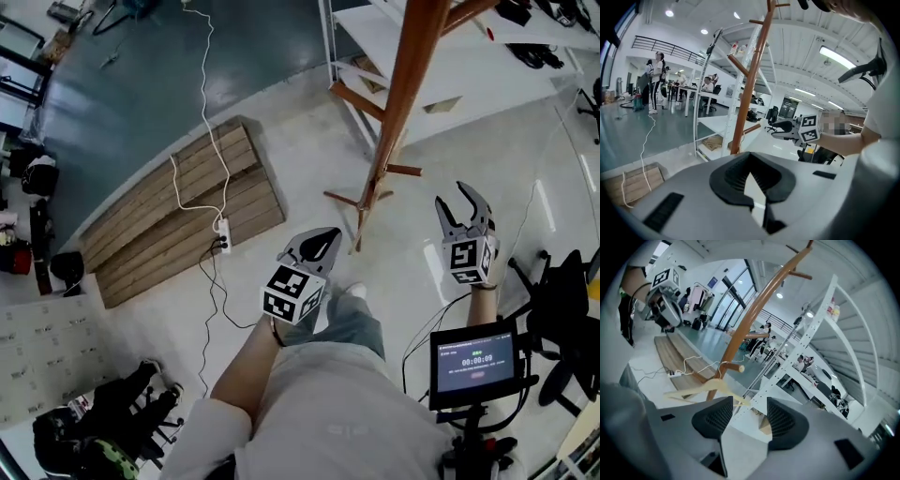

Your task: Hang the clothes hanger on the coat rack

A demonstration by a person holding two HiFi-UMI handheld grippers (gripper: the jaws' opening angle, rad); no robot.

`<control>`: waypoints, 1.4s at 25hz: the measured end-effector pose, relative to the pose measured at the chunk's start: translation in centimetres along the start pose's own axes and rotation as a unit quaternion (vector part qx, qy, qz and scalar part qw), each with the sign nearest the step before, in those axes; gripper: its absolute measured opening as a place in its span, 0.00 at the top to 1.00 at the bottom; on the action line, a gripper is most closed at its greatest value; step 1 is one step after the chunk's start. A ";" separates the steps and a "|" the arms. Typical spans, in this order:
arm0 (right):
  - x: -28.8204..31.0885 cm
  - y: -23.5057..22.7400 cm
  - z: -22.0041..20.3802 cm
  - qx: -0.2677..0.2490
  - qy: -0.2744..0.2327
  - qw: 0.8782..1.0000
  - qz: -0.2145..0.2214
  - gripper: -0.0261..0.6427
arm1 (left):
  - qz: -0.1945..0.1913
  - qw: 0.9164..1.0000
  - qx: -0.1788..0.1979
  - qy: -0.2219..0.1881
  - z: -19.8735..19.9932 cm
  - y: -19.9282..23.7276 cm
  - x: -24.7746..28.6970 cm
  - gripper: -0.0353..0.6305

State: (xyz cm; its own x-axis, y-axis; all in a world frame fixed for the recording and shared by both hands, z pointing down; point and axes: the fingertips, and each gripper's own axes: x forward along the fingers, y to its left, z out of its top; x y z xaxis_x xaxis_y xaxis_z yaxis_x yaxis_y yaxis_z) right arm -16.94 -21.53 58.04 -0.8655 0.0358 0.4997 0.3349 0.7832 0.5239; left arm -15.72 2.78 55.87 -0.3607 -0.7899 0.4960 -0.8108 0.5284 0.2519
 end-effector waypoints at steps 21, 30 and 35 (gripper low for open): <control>-30.8 -3.6 6.5 0.305 -0.068 0.911 -0.269 0.62 | -0.277 0.950 0.133 -0.045 12.3 -16.6 0.3 0.94; -33.7 -1.0 5.6 0.362 -0.062 0.870 -0.328 0.62 | -0.349 0.924 0.153 -0.038 13.0 -19.9 1.2 0.94; -35.5 2.2 5.9 0.380 -0.052 0.858 -0.341 0.62 | -0.380 0.912 0.152 -0.033 11.9 -21.8 -0.4 0.94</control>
State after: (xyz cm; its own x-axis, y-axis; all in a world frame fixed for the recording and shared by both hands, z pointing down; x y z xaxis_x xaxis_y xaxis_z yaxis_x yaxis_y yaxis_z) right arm 12.31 -17.43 37.43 -0.8048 -0.5682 0.1715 -0.5691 0.8208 0.0487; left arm -3.39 -12.11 40.27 0.3407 -0.9140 0.2204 -0.9246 -0.2833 0.2546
